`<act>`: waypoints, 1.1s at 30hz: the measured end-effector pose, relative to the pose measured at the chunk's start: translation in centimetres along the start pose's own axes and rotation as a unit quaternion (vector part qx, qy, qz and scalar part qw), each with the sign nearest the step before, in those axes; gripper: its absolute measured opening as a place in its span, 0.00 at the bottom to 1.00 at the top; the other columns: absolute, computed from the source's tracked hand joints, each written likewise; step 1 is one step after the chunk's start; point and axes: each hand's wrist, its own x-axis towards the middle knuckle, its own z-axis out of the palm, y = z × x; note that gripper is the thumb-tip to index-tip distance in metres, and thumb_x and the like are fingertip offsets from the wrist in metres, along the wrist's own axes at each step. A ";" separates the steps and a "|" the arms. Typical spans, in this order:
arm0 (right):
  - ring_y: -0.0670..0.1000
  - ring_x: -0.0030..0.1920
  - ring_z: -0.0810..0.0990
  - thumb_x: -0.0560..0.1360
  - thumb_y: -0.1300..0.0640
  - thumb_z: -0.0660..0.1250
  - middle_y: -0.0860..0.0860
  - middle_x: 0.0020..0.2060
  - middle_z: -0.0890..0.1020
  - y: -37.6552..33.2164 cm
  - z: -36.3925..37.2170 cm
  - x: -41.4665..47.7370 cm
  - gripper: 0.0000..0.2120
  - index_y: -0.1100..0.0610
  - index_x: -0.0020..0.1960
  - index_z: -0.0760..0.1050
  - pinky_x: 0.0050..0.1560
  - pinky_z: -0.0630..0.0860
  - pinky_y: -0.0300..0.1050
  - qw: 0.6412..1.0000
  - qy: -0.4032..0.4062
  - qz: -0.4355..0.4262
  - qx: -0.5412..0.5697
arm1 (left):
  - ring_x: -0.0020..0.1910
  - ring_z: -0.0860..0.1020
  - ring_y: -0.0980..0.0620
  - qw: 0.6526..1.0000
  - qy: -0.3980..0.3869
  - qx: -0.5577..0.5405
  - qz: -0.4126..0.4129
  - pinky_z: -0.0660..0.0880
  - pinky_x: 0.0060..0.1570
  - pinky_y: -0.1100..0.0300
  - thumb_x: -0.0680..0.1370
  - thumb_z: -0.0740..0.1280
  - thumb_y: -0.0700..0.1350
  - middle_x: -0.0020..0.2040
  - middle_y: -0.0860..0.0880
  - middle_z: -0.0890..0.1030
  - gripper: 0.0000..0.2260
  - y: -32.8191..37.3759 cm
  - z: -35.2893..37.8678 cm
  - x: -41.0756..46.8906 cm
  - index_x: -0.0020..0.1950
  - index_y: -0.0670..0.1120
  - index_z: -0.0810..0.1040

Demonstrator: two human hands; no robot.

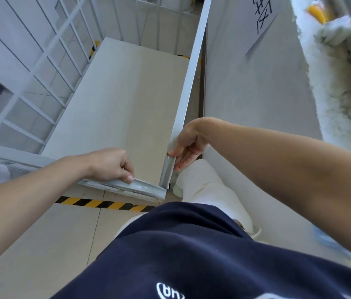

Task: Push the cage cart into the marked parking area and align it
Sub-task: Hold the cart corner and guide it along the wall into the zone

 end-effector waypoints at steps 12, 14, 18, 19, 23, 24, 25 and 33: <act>0.59 0.39 0.83 0.78 0.66 0.61 0.62 0.35 0.84 0.3 0.9 -0.2 0.06 0.68 0.46 0.75 0.39 0.81 0.49 1.000 0.011 -0.016 0.015 | 0.43 0.80 0.60 1.000 0.019 0.003 0.000 0.74 0.44 0.63 0.75 0.69 0.45 0.41 0.58 0.84 0.06 -0.1 0.3 -0.4 0.45 0.49 0.86; 0.59 0.36 0.84 0.78 0.66 0.61 0.62 0.35 0.84 0.4 1.2 -0.4 0.06 0.68 0.46 0.75 0.39 0.81 0.49 0.999 0.026 -0.020 0.016 | 0.44 0.80 0.59 1.000 0.027 0.003 -0.001 0.75 0.47 0.61 0.75 0.68 0.45 0.42 0.57 0.84 0.06 0.0 0.4 -0.6 0.45 0.49 0.86; 0.59 0.32 0.85 0.78 0.66 0.61 0.62 0.35 0.84 0.5 1.7 -0.6 0.07 0.69 0.46 0.76 0.39 0.82 0.50 0.998 0.049 -0.027 0.019 | 0.43 0.79 0.58 0.999 0.050 0.009 -0.004 0.73 0.45 0.60 0.75 0.68 0.45 0.41 0.57 0.84 0.06 0.0 0.8 -0.9 0.45 0.49 0.85; 0.59 0.32 0.85 0.78 0.65 0.61 0.62 0.35 0.84 0.5 1.8 -0.6 0.07 0.69 0.46 0.76 0.40 0.81 0.50 0.998 0.054 -0.028 0.019 | 0.43 0.79 0.58 0.998 0.054 0.011 -0.005 0.72 0.44 0.61 0.75 0.68 0.45 0.40 0.57 0.83 0.06 0.1 0.9 -1.0 0.45 0.49 0.85; 0.59 0.32 0.84 0.78 0.65 0.62 0.63 0.38 0.83 0.7 2.5 -0.8 0.07 0.69 0.46 0.76 0.39 0.81 0.51 0.997 0.071 -0.035 0.026 | 0.43 0.79 0.56 0.998 0.064 0.023 -0.012 0.74 0.46 0.58 0.75 0.67 0.45 0.41 0.54 0.84 0.06 0.2 1.0 -1.5 0.45 0.49 0.85; 0.59 0.32 0.84 0.78 0.65 0.62 0.63 0.40 0.83 0.7 2.7 -0.8 0.07 0.69 0.46 0.76 0.40 0.81 0.51 0.996 0.074 -0.035 0.025 | 0.44 0.79 0.55 0.997 0.068 0.026 -0.013 0.74 0.47 0.57 0.75 0.67 0.45 0.42 0.53 0.84 0.06 0.2 1.1 -1.6 0.46 0.49 0.85; 0.59 0.32 0.84 0.78 0.64 0.62 0.62 0.40 0.83 0.7 2.8 -0.9 0.07 0.69 0.46 0.76 0.40 0.81 0.51 0.996 0.079 -0.034 0.025 | 0.44 0.79 0.55 0.997 0.071 0.027 -0.014 0.74 0.48 0.56 0.75 0.67 0.45 0.42 0.53 0.84 0.07 0.2 1.2 -1.7 0.46 0.49 0.85; 0.58 0.29 0.84 0.78 0.64 0.61 0.62 0.33 0.84 1.0 3.2 -0.8 0.08 0.68 0.46 0.75 0.37 0.81 0.51 0.992 0.120 -0.044 0.023 | 0.45 0.80 0.51 0.996 0.077 0.043 -0.008 0.75 0.50 0.56 0.75 0.68 0.45 0.43 0.49 0.85 0.06 0.7 1.3 -1.7 0.47 0.47 0.85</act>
